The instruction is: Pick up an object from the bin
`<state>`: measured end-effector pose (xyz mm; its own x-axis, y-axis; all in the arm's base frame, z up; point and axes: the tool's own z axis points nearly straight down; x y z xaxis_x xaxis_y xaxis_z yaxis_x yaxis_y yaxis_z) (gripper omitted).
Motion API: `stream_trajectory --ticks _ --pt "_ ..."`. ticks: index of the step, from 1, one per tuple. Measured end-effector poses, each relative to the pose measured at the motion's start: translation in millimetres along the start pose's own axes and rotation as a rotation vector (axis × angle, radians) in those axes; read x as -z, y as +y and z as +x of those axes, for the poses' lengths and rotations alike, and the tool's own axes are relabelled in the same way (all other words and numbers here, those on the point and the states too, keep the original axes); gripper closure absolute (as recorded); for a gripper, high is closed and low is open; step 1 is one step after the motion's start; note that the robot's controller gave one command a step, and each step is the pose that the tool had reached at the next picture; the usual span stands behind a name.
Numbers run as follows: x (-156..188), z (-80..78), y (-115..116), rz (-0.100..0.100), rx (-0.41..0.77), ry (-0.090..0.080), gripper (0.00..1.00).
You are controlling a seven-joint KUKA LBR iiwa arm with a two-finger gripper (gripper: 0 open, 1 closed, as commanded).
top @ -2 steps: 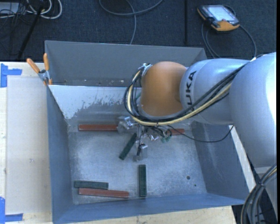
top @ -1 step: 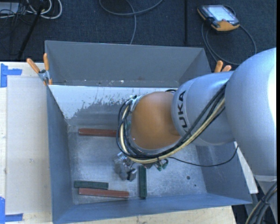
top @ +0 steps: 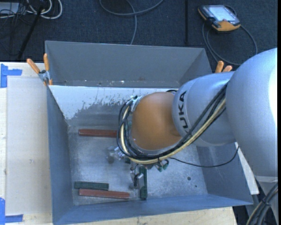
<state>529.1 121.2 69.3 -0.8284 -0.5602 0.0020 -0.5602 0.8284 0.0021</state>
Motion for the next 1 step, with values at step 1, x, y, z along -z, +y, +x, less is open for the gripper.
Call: stream_trajectory --ticks 1 --pt "0.0 0.0 -0.1 0.000 -0.001 0.000 0.00"
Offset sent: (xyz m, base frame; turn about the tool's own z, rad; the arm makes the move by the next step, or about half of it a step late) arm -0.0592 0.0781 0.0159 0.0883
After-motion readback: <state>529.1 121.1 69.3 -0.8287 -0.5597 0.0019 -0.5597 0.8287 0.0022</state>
